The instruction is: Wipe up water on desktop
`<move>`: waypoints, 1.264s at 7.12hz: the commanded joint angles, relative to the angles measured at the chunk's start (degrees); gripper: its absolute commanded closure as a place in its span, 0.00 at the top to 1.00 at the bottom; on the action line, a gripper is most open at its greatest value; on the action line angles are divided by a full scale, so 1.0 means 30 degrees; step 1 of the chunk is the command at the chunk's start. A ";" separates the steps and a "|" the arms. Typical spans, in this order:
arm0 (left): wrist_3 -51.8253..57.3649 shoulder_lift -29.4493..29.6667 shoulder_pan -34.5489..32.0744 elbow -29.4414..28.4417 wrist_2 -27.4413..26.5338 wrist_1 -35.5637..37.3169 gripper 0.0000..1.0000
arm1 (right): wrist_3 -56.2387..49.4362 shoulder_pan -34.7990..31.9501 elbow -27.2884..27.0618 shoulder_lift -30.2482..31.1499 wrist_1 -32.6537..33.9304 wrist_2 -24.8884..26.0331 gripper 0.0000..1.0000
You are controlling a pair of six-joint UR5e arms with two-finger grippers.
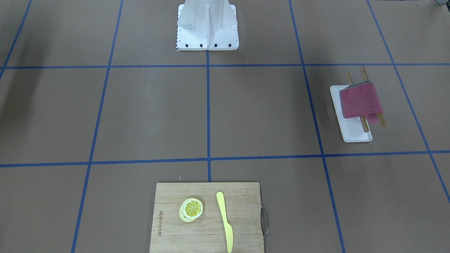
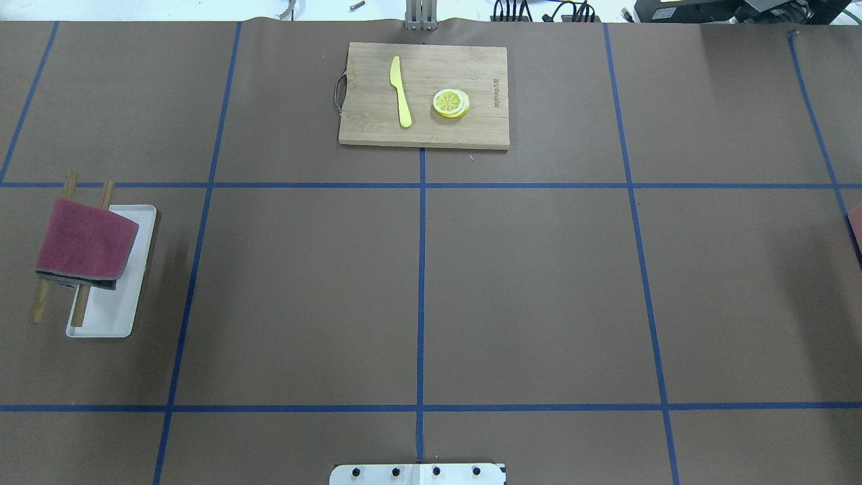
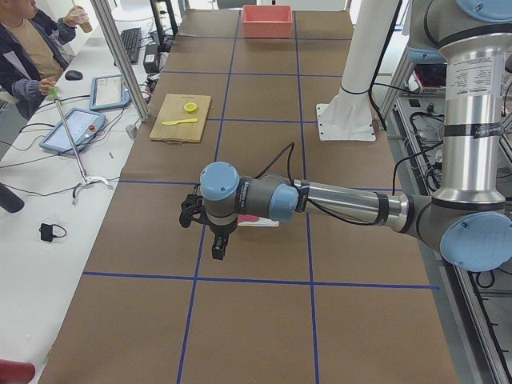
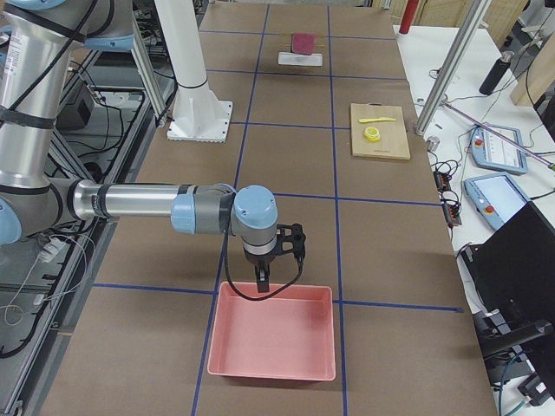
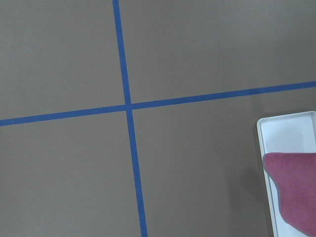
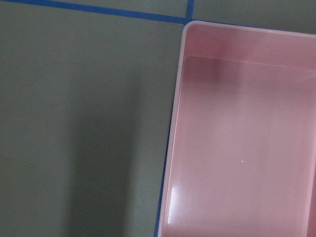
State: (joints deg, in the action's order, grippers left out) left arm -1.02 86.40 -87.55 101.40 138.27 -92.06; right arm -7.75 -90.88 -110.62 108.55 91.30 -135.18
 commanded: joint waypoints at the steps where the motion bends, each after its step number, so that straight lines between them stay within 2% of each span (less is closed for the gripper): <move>1: 0.0048 -0.0061 0.0003 0.0097 0.1038 -0.0044 0.98 | -0.0052 0.0000 0.0046 -0.0030 0.0007 0.0003 1.00; 3: -0.0039 -0.0178 0.0003 0.0185 0.1371 -0.0306 0.98 | -0.0082 0.0000 -0.0070 -0.0030 -0.0051 -0.0842 1.00; 4: -0.1838 0.0054 0.0032 0.0214 0.1371 -0.0366 0.98 | -0.0024 0.0000 -0.0245 -0.0059 -0.0052 -0.1108 1.00; 6: -0.6466 0.0757 0.2772 0.1411 0.1138 -0.1358 0.97 | -0.0081 0.0029 -0.0334 -0.0060 -0.0081 -0.2452 1.00; 8: -0.7128 0.1170 0.3460 0.1357 0.1136 -0.1568 0.97 | -0.0169 0.0029 -0.0335 0.0202 -0.2265 -0.2634 1.00; 9: -0.7594 0.1170 0.3547 0.1357 0.1136 -0.1568 0.98 | -0.0170 0.0058 -0.0305 0.0349 -0.2568 -0.2634 1.00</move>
State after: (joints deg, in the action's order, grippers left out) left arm -22.11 89.73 -77.57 105.44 141.68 -96.62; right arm -8.19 -90.76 -111.63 109.02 85.88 -142.95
